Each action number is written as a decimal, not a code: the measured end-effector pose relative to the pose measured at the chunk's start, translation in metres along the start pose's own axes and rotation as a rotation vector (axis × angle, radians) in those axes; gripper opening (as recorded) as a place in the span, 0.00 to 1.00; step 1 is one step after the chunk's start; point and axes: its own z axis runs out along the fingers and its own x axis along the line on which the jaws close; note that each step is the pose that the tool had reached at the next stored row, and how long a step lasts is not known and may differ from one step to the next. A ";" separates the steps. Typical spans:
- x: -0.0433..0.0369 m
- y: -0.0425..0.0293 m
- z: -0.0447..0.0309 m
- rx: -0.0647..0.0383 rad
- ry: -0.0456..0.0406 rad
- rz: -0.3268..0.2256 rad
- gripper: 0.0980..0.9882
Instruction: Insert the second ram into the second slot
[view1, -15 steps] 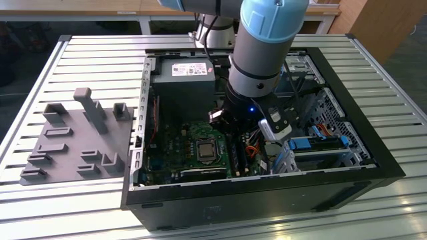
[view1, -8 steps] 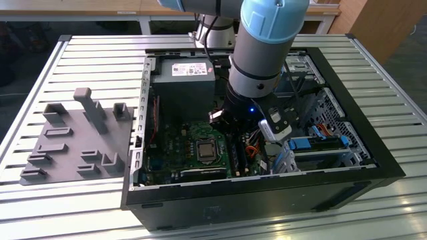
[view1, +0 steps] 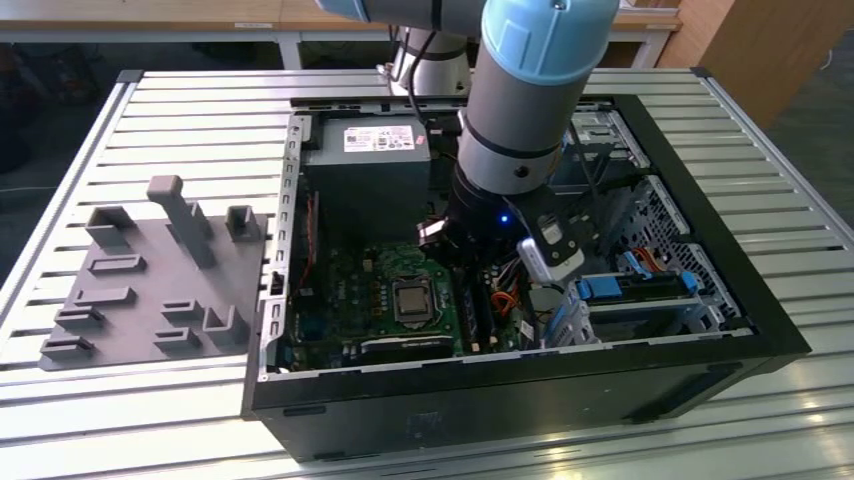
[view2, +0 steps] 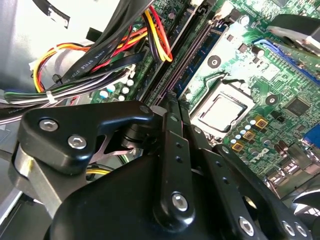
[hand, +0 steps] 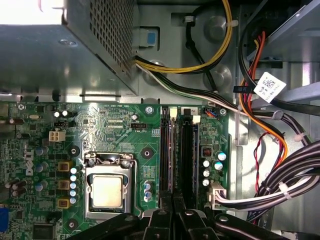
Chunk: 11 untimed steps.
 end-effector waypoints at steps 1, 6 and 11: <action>0.0000 0.0000 -0.0002 0.000 0.0000 0.000 0.04; 0.0000 0.0000 -0.0004 0.000 0.0000 0.000 0.04; 0.0000 0.0000 -0.0005 0.000 0.0000 0.000 0.04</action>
